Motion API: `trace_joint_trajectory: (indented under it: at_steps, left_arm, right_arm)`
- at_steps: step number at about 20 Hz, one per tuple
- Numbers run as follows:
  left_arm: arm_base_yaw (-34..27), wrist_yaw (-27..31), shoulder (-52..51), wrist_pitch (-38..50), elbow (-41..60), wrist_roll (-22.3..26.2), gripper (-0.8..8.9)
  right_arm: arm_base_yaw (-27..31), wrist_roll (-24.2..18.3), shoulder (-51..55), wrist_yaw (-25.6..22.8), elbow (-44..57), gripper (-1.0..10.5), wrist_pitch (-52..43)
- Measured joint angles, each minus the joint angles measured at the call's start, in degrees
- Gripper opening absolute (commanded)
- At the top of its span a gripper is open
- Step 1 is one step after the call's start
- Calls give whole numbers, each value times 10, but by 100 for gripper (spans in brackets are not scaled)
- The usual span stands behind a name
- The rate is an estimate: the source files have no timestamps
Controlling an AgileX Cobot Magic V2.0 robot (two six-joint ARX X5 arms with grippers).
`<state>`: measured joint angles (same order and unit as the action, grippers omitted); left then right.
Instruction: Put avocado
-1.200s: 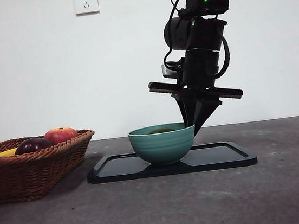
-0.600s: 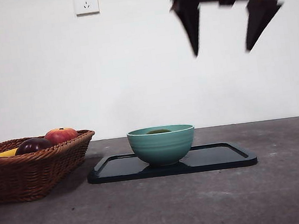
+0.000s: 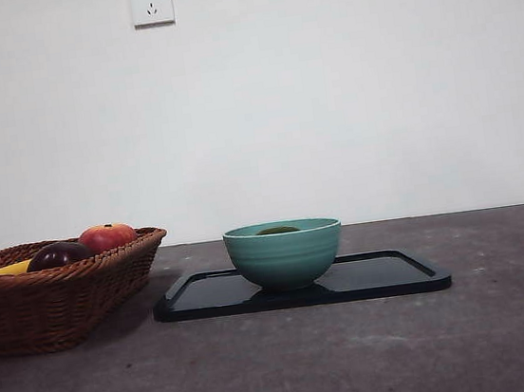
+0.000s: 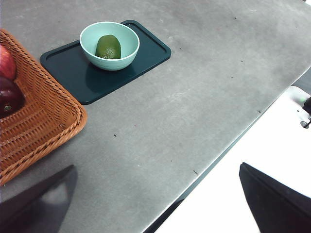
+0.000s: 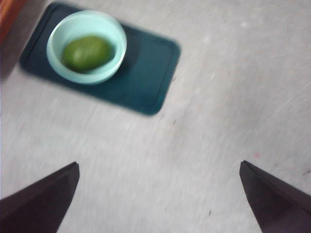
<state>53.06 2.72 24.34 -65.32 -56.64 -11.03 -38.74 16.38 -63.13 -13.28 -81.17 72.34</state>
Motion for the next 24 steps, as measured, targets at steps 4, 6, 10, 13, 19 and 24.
trace_joint_trajectory:
  at_steps: [4, 6, 10, 13, 19, 24]
  left_arm:
    - [0, 0, 0, 0, 0, 0, 531]
    - [0, 0, 0, 0, 0, 0, 531]
    - [0, 0, 0, 0, 0, 0, 531]
    - [0, 0, 0, 0, 0, 0, 531]
    - [0, 0, 0, 0, 0, 0, 529]
    - [0, 0, 0, 0, 0, 2, 13]
  right_arm:
    - [-74, 34, 174, -2, 164, 568, -70]
    - [-97, 50, 252, -3, 234, 568, -91]
    - [-109, 60, 352, -4, 301, 568, -93]
    - [-109, 63, 371, -4, 306, 568, -96]
    - [-109, 64, 372, -4, 306, 568, -96]
    - [-109, 66, 372, -4, 306, 20, -96]
